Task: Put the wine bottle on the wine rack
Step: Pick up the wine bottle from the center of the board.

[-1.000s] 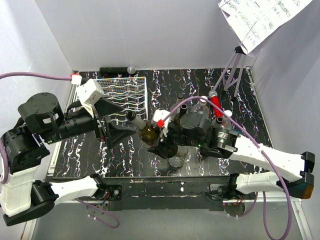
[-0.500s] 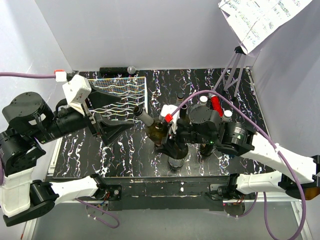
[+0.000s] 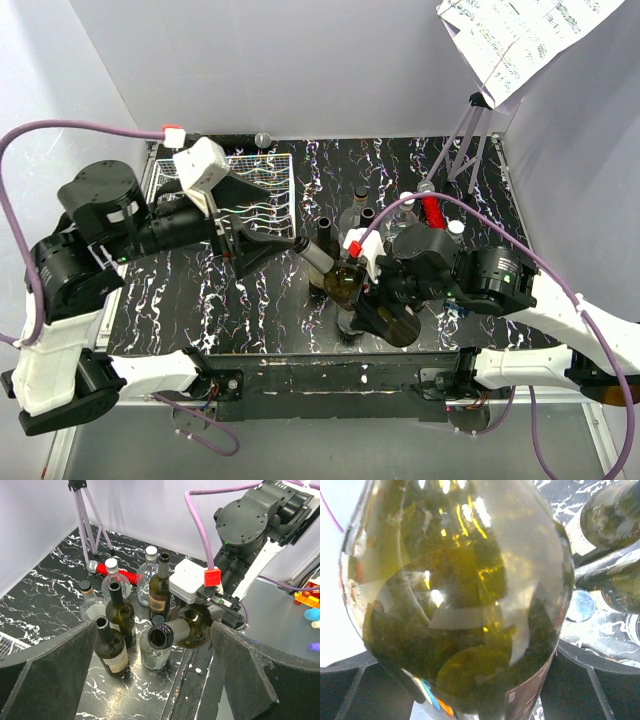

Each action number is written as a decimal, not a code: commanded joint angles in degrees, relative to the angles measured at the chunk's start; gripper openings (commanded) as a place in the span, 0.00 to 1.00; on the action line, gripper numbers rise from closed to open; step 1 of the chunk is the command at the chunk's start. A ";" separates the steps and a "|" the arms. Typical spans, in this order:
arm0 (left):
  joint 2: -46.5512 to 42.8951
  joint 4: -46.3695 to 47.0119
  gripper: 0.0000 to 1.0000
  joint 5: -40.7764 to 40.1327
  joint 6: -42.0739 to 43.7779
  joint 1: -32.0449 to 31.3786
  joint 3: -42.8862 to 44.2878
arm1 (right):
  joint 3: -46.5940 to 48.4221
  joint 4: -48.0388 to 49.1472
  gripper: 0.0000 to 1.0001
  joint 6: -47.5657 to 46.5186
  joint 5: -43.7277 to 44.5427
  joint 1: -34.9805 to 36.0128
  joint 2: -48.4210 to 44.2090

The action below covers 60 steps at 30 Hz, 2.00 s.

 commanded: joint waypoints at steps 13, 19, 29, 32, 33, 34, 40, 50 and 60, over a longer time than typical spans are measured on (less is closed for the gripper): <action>2.65 -0.15 0.98 13.05 2.51 -0.27 -7.48 | 1.03 -5.17 0.01 1.15 -5.54 0.10 -0.13; 5.11 0.12 0.91 20.80 2.51 -0.27 -13.62 | 2.25 -7.98 0.01 -0.25 -6.16 0.18 1.01; 4.24 3.99 0.65 24.49 4.00 -0.27 -22.34 | 4.98 -10.36 0.01 -1.83 -5.37 0.18 1.89; 4.94 3.72 0.61 26.60 4.44 -0.27 -23.13 | 6.03 -10.88 0.01 -2.27 -5.20 0.18 2.68; 5.11 3.81 0.58 26.96 4.62 -0.27 -23.40 | 6.47 -11.06 0.01 -2.36 -5.20 0.18 2.94; 5.03 3.72 0.54 27.05 4.79 -0.27 -23.92 | 6.82 -10.97 0.01 -2.36 -5.20 0.18 3.03; 3.89 3.11 0.27 27.05 5.06 -0.27 -27.70 | 9.63 -11.76 0.01 -2.71 -4.05 0.18 3.56; 2.48 0.57 0.24 23.45 5.85 -0.36 -32.54 | 13.24 -15.71 0.01 -3.86 0.24 0.18 4.79; 2.30 -1.81 0.50 18.53 7.25 -0.36 -35.71 | 16.05 -20.82 0.01 -10.44 8.86 0.18 5.32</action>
